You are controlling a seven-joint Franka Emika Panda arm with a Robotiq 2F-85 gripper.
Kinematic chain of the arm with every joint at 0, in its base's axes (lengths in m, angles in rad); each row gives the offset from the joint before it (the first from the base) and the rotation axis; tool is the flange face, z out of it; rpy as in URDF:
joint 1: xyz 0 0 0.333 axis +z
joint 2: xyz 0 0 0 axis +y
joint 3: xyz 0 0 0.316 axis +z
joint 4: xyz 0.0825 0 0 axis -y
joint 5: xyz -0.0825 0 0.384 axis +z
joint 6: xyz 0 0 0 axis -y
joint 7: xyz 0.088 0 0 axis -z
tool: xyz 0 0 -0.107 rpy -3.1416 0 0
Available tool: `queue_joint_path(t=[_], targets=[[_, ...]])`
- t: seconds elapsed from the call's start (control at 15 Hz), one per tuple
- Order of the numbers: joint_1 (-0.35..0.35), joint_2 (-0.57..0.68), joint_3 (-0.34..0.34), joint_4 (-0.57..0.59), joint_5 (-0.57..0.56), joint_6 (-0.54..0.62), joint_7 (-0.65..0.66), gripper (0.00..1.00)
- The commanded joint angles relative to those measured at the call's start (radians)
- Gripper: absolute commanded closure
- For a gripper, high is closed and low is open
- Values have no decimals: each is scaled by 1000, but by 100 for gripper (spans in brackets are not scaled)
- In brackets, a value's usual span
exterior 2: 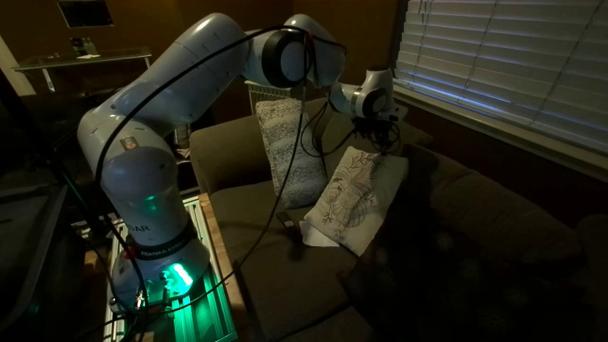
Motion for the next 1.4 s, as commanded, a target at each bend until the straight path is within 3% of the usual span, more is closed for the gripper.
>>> queue_joint_path(t=[0.0,0.13,0.4,0.73,0.93,1.33], targets=[[31,-103,-16,-106,26,48,105,99],[41,-140,-13,-148,24,67,154,99],[30,-226,54,-256,44,107,132,99],[-5,-350,127,-451,138,185,128,99],[-17,-424,129,-567,196,197,149,99],[-12,-587,121,-792,207,338,147,99]])
